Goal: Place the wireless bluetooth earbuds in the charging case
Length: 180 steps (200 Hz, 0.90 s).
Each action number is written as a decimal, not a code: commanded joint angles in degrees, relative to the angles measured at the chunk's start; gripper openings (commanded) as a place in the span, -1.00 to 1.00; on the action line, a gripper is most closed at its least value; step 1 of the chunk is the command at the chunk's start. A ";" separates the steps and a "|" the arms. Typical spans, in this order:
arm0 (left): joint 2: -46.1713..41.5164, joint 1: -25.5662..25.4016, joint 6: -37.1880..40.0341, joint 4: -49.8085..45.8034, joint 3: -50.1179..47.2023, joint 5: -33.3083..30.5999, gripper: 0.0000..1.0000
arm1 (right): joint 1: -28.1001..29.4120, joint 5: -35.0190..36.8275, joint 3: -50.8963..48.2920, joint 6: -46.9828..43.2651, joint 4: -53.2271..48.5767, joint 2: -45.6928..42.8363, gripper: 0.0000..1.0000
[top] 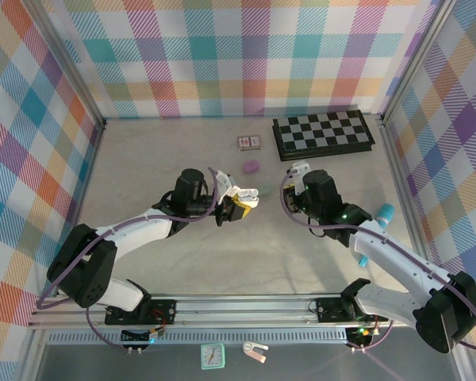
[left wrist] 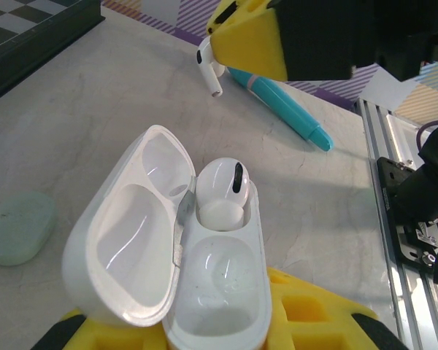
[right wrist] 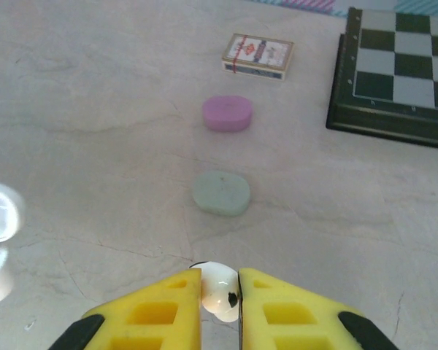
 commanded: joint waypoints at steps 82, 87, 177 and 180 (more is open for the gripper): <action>1.02 -0.75 -4.52 3.68 2.04 1.59 -0.88 | 7.21 -3.09 6.71 -5.16 7.87 2.58 -0.63; 0.95 -0.80 -4.89 3.96 2.10 1.71 -0.88 | 7.34 -3.19 6.97 -5.34 7.89 2.91 -0.63; 0.03 -1.33 -7.32 5.24 2.13 1.78 -0.87 | 9.62 -4.51 9.59 -7.28 8.55 6.95 -0.64; -0.02 -1.33 -7.29 5.33 2.21 1.73 -0.87 | 9.70 -4.56 9.66 -7.28 8.58 7.05 -0.64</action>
